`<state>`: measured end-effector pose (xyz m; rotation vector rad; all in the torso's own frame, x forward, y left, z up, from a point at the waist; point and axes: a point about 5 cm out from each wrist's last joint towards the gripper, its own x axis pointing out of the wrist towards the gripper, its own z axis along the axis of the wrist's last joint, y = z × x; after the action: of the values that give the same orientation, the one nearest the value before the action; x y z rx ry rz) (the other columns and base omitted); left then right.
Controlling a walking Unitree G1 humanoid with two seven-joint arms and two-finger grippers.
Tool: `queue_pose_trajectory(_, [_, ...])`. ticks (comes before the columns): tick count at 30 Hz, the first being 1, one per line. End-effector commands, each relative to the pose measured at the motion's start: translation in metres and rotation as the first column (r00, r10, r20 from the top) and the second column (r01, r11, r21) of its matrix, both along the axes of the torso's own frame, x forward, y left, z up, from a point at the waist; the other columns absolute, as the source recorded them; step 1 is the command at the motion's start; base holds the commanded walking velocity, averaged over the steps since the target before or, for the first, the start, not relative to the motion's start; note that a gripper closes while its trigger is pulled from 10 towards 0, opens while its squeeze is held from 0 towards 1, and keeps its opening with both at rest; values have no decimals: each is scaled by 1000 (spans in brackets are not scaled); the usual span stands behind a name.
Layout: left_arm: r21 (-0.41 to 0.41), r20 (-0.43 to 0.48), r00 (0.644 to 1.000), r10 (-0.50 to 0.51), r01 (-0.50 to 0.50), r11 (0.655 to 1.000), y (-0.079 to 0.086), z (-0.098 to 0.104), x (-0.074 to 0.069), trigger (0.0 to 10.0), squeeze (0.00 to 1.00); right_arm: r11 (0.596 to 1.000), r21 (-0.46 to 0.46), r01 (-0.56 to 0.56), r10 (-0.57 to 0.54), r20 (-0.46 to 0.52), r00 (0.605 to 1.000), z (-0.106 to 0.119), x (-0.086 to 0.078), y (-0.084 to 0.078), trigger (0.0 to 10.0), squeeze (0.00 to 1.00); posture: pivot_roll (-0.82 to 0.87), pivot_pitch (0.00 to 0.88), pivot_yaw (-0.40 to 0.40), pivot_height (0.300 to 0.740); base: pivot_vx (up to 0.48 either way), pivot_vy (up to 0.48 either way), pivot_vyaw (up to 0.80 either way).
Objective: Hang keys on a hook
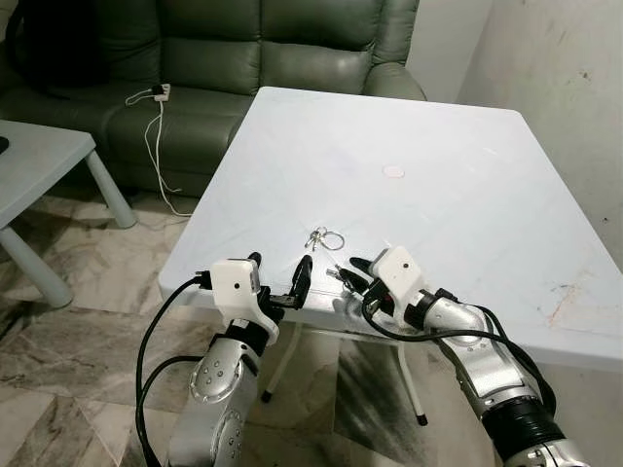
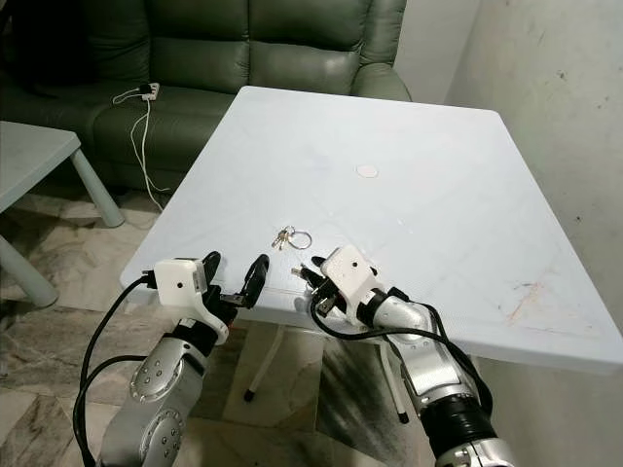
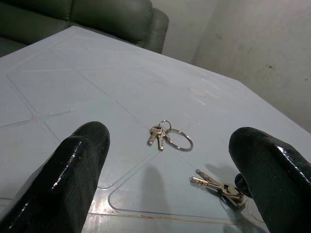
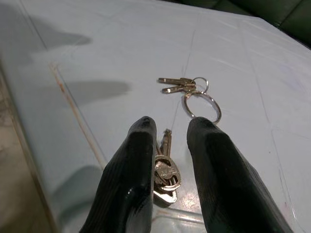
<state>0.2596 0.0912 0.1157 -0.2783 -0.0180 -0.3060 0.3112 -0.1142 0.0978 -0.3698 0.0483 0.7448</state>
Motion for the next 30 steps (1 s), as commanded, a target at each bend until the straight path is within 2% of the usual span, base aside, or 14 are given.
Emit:
queue_pose_trajectory(1, [-56, 29, 1000, -6, 8, 998, -12, 12, 3, 10000, 0, 999, -35, 2, -1, 23, 1000, 1, 1, 0, 10000, 0, 13, 59, -84, 740, 0, 0, 0])
queue_pose_trajectory(20, [-61, 29, 1000, -5, 7, 998, -13, 13, 2, 10000, 0, 990, -139, 0, 3, 24, 1000, -14, -3, 2, 10000, 0, 19, 59, -87, 740, 0, 0, 0])
queue_pose_trajectory(28, [-63, 29, 1000, -3, 5, 998, -14, 13, 2, 10000, 0, 990, -139, 3, -3, 1, 1000, -20, -3, 3, 10000, 0, 24, 54, -90, 740, 0, 0, 0])
queue_pose_trajectory(29, [-63, 29, 1000, -3, 5, 998, -14, 13, 1, 10000, 0, 991, -133, 11, -11, 0, 1000, -19, -2, 3, 9765, 0, 24, 54, -90, 740, 0, 0, 0])
queue_pose_trajectory(30, [-64, 29, 1000, -3, 5, 998, -14, 13, 1, 10000, 0, 991, -131, 16, -15, 8, 1000, -18, -1, 2, 5608, 0, 24, 53, -90, 740, 0, 0, 0])
